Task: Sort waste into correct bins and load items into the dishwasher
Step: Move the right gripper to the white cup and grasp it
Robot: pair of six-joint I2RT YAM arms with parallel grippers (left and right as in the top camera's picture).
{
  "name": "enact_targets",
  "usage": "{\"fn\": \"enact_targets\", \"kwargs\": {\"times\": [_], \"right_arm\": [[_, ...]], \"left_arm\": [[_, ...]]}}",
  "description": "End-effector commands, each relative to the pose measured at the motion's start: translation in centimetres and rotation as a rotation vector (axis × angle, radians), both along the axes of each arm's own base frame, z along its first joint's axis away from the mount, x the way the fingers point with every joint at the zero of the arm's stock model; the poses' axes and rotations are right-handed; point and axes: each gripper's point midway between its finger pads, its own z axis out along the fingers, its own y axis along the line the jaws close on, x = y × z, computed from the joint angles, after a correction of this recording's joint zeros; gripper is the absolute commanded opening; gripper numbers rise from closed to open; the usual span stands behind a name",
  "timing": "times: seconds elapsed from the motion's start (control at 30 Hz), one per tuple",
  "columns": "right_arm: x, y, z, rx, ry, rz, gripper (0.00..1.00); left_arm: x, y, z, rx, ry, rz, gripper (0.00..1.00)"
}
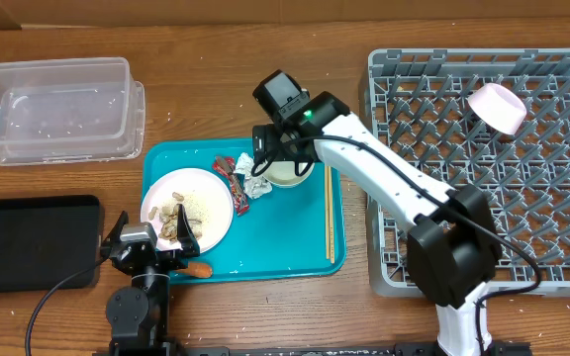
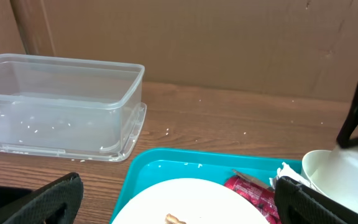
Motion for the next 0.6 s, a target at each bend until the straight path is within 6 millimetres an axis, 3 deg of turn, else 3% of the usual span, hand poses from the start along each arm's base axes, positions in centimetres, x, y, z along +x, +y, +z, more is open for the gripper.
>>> {"fn": "enact_targets", "kwargs": {"times": [0.0,0.13,0.57], "right_arm": [[0.4,-0.2,-0.5,-0.015,-0.01,-0.02,0.97],[0.8,0.0,-0.5,-0.005,-0.023,-0.02,0.84],[1.3,0.1,-2.7,-0.014,-0.036,-0.026,0.84]], "left_arm": [[0.0,0.1,0.1,0.02,-0.008,0.0,1.0],[0.0,0.1,0.1,0.02,-0.008,0.0,1.0],[0.0,0.1,0.1,0.02,-0.008,0.0,1.0]]}}
